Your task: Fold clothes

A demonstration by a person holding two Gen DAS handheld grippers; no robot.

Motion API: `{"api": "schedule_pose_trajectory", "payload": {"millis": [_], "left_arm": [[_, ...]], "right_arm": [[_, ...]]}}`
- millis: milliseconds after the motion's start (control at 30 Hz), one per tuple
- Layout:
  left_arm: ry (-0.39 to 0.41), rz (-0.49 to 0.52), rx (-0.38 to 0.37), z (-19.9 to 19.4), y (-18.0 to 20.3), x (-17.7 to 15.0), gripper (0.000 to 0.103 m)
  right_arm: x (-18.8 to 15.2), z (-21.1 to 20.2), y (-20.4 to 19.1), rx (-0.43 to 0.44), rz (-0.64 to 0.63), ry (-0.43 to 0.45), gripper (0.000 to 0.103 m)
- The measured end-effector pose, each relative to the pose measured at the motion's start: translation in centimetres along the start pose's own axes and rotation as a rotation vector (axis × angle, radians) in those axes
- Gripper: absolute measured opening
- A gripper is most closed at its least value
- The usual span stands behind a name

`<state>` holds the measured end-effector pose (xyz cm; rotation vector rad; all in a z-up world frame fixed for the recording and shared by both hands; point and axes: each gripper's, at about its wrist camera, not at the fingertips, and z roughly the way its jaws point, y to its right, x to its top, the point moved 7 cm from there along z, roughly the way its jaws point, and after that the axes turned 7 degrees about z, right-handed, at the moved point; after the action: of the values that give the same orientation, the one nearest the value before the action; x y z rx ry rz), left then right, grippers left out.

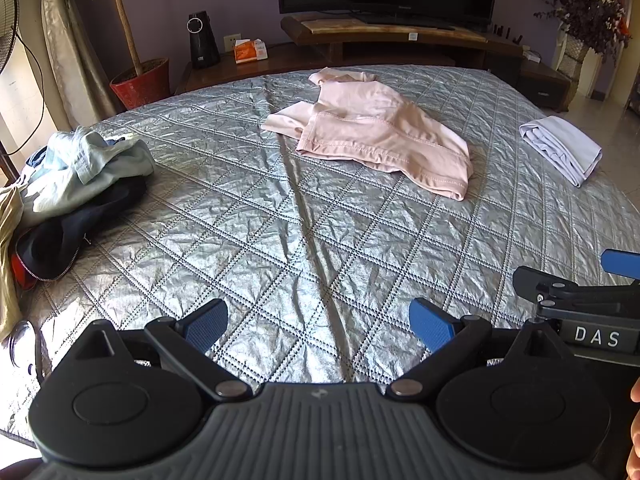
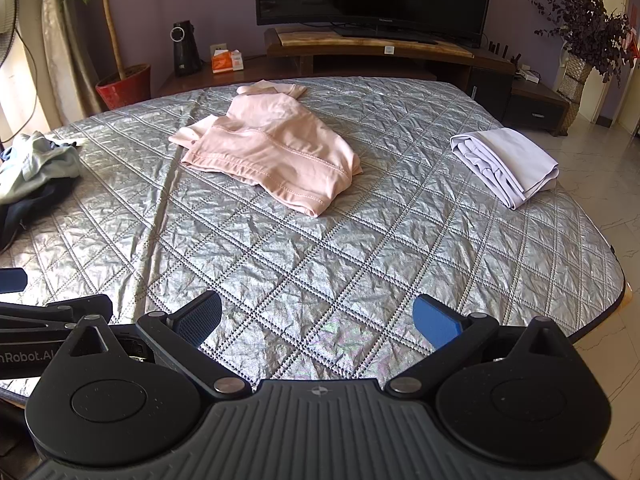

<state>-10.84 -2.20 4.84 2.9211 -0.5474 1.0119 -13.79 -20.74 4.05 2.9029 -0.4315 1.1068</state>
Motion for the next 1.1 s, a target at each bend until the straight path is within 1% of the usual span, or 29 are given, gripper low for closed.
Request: {"api": "schedule_pose_trajectory", "payload": {"millis": [533, 633, 800, 867, 933, 1033, 1100], "left_arm": [[-0.003, -0.004, -0.001, 0.0, -0.2, 0.0, 0.097], [-0.005, -0.027, -0.001, 0.3, -0.9, 0.3, 0.099], [-0.017, -0.111, -0.033, 1.3, -3.2, 1.4, 0.099], [-0.014, -0.112, -0.017, 1.8, -4.0, 2.0, 0.099], [0.009, -0.097, -0.021, 2.0, -4.4, 3.0, 0.099], [0.049, -0.08, -0.032, 2.5, -5.3, 4.6, 0.102], [0.059, -0.079, -0.028, 3.2, -5.9, 5.3, 0.102]], "right_arm": [[0.0, 0.0, 0.0, 0.0, -0.003, -0.001, 0.103], [0.0, 0.0, 0.0, 0.001, -0.006, 0.0, 0.103], [0.6, 0.5, -0.2, 0.017, -0.013, -0.026, 0.102], [1.1, 0.8, -0.4, 0.029, -0.017, -0.036, 0.102], [1.9, 1.1, -1.0, 0.029, -0.049, -0.015, 0.101], [3.7, 1.7, -2.5, 0.054, -0.119, 0.045, 0.101], [4.8, 2.0, -3.6, 0.07, -0.167, 0.085, 0.101]]}}
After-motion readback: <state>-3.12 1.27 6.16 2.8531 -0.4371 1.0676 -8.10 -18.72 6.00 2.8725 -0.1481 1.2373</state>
